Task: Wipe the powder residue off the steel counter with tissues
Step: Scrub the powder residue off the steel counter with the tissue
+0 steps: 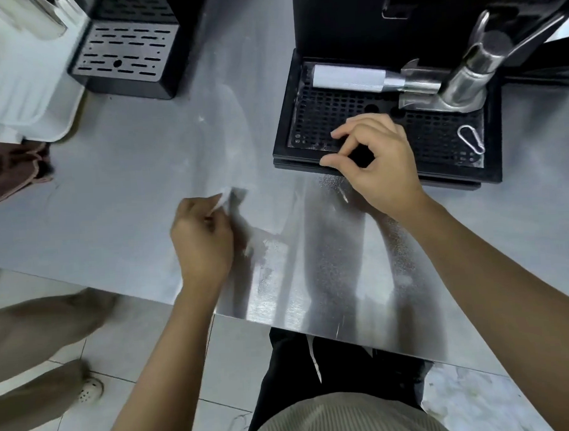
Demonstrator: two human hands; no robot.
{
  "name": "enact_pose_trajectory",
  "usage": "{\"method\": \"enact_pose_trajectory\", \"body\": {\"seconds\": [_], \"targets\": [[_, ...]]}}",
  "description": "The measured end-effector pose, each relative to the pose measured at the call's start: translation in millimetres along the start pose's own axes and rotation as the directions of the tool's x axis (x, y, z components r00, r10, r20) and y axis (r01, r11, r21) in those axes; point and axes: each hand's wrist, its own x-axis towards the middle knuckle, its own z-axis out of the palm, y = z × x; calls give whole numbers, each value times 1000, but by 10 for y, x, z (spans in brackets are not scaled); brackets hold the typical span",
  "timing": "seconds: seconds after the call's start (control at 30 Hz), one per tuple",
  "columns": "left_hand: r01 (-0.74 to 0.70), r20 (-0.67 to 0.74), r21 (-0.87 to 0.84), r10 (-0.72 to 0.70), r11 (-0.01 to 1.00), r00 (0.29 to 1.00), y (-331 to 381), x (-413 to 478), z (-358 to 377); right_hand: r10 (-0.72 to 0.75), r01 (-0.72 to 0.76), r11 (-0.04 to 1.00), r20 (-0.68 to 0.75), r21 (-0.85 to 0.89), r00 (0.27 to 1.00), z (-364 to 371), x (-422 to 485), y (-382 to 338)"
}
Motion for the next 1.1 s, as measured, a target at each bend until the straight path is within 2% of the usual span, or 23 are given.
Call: {"method": "enact_pose_trajectory", "body": {"seconds": [0.13, 0.27, 0.33, 0.37, 0.43, 0.5, 0.57, 0.67, 0.77, 0.83, 0.87, 0.93, 1.0, 1.1], "targets": [[-34, 6, 71, 33, 997, 999, -38, -141, 79, -6, 7, 999, -10, 34, 1000, -13, -5, -8], [-180, 147, -47, 185, 983, 972, 275, -497, 247, -27, 27, 1000, 5, 15, 1000, -31, -6, 4], [-205, 204, -129, 229, 970, 952, 327, -525, 236, -22, 22, 1000, 12, 10, 1000, -37, -3, 3], [-174, 195, -158, 204, 972, 959, 301, -494, 193, -22, 21, 1000, 15, 8, 1000, -40, -2, 4], [-79, 82, -156, 92, 985, 992, 167, -397, 52, -29, 29, 1000, 16, 1, 999, -49, -6, 9], [9, -35, -75, -11, 997, 999, -35, -310, -88, -37, 37, 999, 22, -10, 999, -54, -7, 12], [47, -60, 28, -45, 998, 997, -169, -309, -132, -40, 42, 999, 42, -26, 998, -51, -5, 9], [-39, 18, 72, 38, 997, 999, -101, -476, -8, -46, 47, 998, 51, -34, 998, -52, 0, 9], [-160, 132, -6, 159, 987, 978, 168, -720, 148, -43, 45, 998, 55, -35, 998, -59, 2, 9], [-187, 186, -89, 201, 978, 962, 283, -792, 152, -43, 45, 998, 56, -38, 998, -63, 4, 14], [-165, 181, -127, 186, 978, 966, 271, -778, 116, -41, 43, 998, 56, -35, 998, -64, 5, 16], [-88, 74, -151, 100, 985, 992, 126, -698, -27, -37, 38, 999, 50, -23, 998, -73, 8, 20], [-6, -55, -101, 1, 995, 999, -129, -609, -203, -38, 39, 999, 42, -12, 998, -76, 8, 21], [28, -98, 10, -27, 1000, 995, -342, -607, -310, -44, 45, 999, 49, -21, 998, -70, 1, 7]]}}
